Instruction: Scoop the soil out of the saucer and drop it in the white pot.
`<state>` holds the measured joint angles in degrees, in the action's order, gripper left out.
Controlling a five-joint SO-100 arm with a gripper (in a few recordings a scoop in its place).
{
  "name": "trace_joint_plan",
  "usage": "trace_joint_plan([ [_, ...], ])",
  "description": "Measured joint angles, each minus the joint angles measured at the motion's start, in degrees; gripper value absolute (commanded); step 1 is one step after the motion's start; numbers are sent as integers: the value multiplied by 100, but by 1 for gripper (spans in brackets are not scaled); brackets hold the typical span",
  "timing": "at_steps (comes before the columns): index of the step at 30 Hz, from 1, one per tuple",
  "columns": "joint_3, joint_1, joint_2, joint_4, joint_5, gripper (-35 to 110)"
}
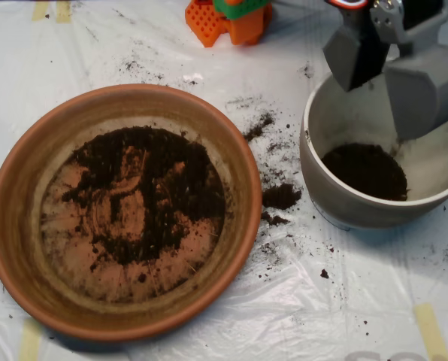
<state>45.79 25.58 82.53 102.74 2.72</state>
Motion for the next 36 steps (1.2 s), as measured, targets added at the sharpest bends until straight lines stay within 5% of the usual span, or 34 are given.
trace_joint_plan([
  [19, 475, -519, 519, -158, -220, 32],
  [28, 976, -2136, 712, -492, -229, 35],
  [36, 3674, -3516, 1424, -1916, 97, 39],
])
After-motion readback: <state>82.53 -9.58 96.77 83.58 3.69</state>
